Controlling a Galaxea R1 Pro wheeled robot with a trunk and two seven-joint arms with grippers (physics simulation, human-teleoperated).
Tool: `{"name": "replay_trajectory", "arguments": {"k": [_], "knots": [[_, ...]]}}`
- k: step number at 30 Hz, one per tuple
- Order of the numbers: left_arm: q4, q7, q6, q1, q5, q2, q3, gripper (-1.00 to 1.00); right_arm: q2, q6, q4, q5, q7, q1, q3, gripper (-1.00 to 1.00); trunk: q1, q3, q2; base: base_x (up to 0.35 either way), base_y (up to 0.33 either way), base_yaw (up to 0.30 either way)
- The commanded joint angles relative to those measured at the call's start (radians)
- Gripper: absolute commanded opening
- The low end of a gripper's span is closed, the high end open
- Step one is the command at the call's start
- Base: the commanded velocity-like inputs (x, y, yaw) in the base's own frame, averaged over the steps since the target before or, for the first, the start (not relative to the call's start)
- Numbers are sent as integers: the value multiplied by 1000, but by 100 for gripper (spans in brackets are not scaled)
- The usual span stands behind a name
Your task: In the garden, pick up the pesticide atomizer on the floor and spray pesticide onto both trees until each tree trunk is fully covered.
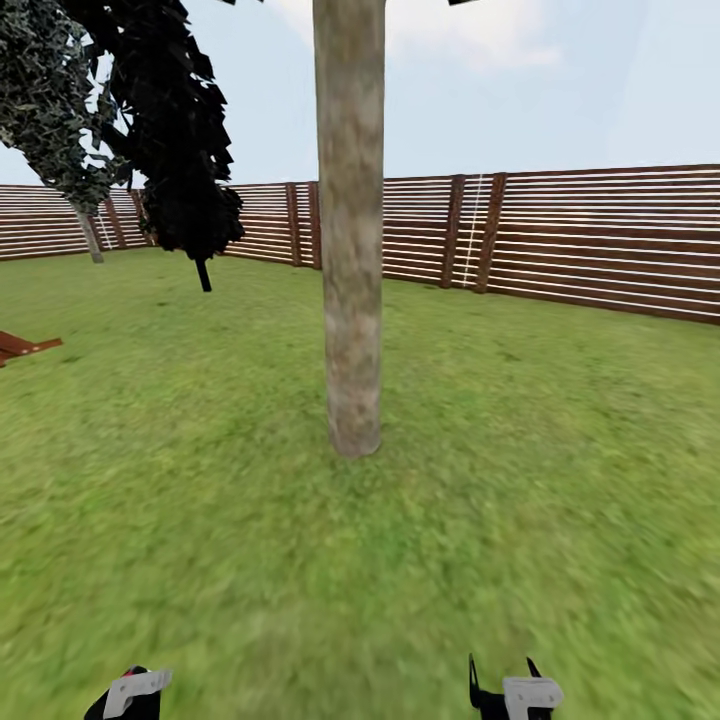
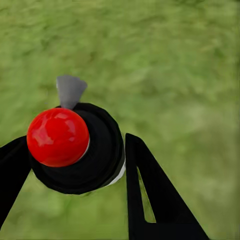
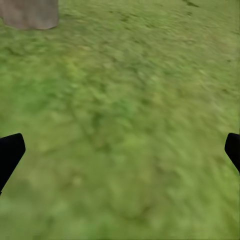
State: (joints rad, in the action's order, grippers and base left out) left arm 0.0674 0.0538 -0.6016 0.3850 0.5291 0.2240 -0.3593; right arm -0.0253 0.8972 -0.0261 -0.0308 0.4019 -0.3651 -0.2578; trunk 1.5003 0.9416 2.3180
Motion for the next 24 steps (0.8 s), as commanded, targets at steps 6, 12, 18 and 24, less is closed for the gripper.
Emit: {"name": "replay_trajectory", "arguments": {"k": [6,12,18,24], "knots": [[0,0,0,0,0,0,0,-100,-1,0,-1,0,0,0,0,100,0,0,0,341,0,-1],[0,0,0,0,0,0,0,-100,-1,0,0,0,0,0,0,100,0,-1,0,341,0,-230],[0,0,0,0,0,0,0,-100,-1,0,0,0,0,0,0,100,0,-2,0,341,0,-244],[0,0,-1,0,0,0,0,-100,-1,0,0,0,0,0,0,100,0,-2,0,341,0,-23]]}}
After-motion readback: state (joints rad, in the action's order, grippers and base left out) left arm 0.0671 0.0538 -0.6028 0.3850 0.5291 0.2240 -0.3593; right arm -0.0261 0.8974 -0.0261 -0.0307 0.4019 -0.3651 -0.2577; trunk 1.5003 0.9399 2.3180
